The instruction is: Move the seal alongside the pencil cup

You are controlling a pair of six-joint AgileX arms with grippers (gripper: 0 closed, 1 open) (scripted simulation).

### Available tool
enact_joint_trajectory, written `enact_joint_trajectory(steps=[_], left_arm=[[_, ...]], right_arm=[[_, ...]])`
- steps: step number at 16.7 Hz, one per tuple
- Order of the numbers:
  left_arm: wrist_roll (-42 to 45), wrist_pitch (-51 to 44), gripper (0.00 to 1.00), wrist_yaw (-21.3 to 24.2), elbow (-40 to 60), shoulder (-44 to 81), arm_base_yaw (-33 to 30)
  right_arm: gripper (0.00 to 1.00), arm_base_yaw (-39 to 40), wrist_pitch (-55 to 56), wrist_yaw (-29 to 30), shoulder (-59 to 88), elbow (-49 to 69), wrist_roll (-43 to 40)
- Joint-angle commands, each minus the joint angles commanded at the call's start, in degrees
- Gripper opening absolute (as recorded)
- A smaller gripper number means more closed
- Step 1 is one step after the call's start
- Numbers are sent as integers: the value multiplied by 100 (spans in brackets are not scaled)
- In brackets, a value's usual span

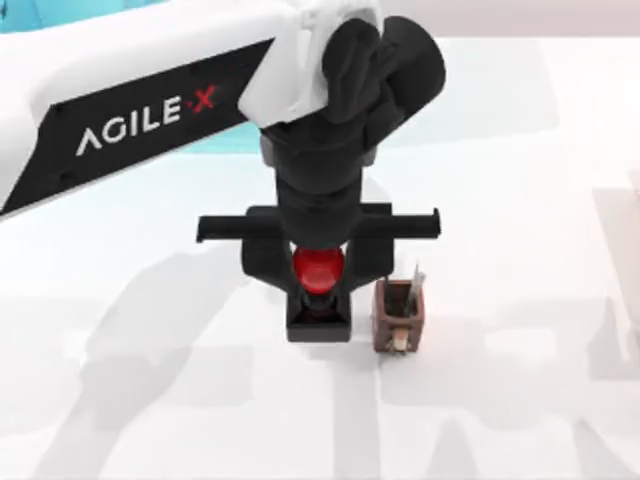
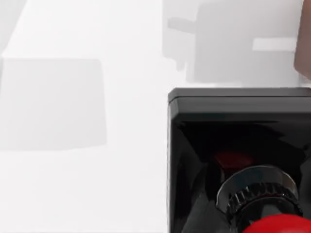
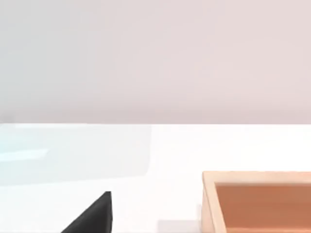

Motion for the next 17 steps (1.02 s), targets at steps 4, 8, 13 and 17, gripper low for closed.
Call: enact_joint_trajectory(steps=[4,8,13,17], left_arm=[[-10,217,0,-1,-206,34,-9],[-10,217,8,-1,-206,34,-9],[-10,217,45,-1,-206,34,-9],[-10,217,75,-1,-206,34,-9]], right_arm=[[100,0,0,0,0,0,0],[100,0,0,0,0,0,0],[100,0,0,0,0,0,0],[100,0,0,0,0,0,0]])
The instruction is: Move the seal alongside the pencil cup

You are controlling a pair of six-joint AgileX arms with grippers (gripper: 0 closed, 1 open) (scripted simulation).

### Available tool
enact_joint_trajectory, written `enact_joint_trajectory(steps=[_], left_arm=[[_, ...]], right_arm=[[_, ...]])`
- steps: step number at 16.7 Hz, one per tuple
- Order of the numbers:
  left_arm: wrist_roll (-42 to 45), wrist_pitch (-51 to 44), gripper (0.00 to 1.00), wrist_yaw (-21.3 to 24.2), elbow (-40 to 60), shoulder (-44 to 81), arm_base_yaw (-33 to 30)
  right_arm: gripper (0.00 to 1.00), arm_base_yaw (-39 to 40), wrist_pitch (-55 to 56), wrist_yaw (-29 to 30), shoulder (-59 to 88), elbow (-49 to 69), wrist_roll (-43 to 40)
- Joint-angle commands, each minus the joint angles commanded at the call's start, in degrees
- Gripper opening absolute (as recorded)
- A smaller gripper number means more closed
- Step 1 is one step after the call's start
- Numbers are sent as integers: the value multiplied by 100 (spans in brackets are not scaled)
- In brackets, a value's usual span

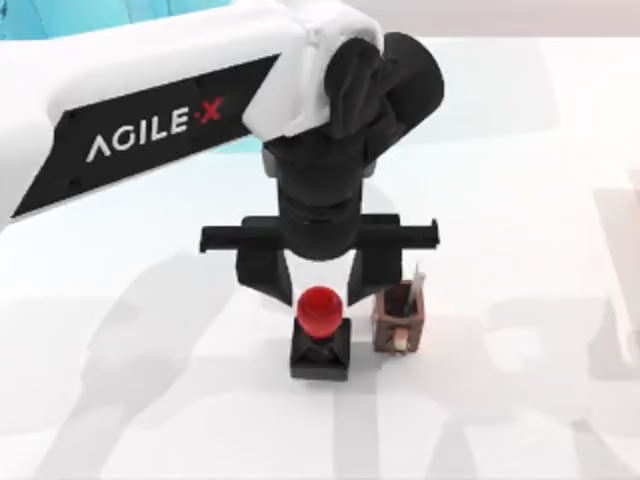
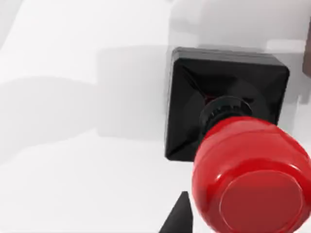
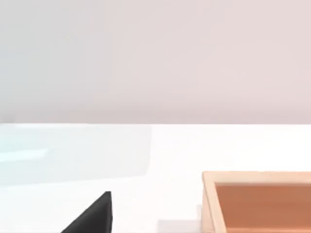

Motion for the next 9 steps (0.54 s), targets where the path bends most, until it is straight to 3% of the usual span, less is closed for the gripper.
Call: enact_joint_trajectory(steps=[3,9], left_arm=[[0,0,98,0,0,0,0],[0,0,100,0,0,0,0]], right_arm=[[100,0,0,0,0,0,0],[100,0,0,0,0,0,0]])
